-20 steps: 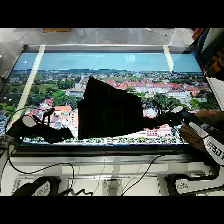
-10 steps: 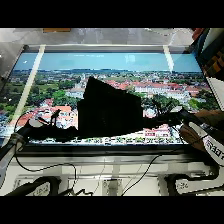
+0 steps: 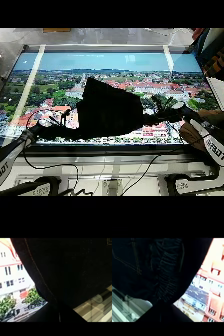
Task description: Fold the clothes and pants, and hang the long-sleeved shirts on hangers.
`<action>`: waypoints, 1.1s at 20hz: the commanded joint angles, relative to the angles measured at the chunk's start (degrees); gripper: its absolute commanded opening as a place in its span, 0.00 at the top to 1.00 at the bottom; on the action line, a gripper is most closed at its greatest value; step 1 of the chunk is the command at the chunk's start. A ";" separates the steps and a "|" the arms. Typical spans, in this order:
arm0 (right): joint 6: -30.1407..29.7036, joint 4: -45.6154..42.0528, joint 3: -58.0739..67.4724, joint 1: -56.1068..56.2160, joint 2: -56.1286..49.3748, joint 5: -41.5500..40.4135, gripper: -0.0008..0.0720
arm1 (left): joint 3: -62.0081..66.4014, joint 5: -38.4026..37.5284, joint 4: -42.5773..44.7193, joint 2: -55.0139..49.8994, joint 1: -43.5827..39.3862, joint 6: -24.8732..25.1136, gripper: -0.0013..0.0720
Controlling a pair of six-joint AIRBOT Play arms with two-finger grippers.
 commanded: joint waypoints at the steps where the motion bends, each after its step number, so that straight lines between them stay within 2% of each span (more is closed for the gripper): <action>1: 0.11 0.15 1.86 0.07 0.50 5.03 0.93 | 3.08 -3.78 -2.14 0.94 -0.02 1.95 0.95; 5: 0.15 2.67 5.77 0.09 7.28 9.73 0.94 | 15.67 -9.86 -2.12 7.45 1.46 1.90 0.95; 10: 1.53 6.62 15.80 4.42 22.36 9.29 0.94 | 36.63 -8.70 -2.10 19.67 1.64 1.90 0.95; 13: 4.28 7.19 23.06 7.78 31.82 4.20 0.94 | 43.54 -3.45 -2.08 27.65 1.66 1.90 0.95; 15: 8.55 7.63 26.91 8.33 37.81 -1.42 0.94 | 44.24 3.17 -2.08 34.32 1.66 1.90 0.95; 18: 11.82 7.67 29.88 8.35 45.46 -7.08 0.94 | 44.24 9.84 -2.08 42.93 1.64 1.92 0.95; 22: 21.22 7.56 29.59 8.35 48.96 -8.26 0.94 | 44.09 10.45 1.53 47.50 1.64 1.55 0.95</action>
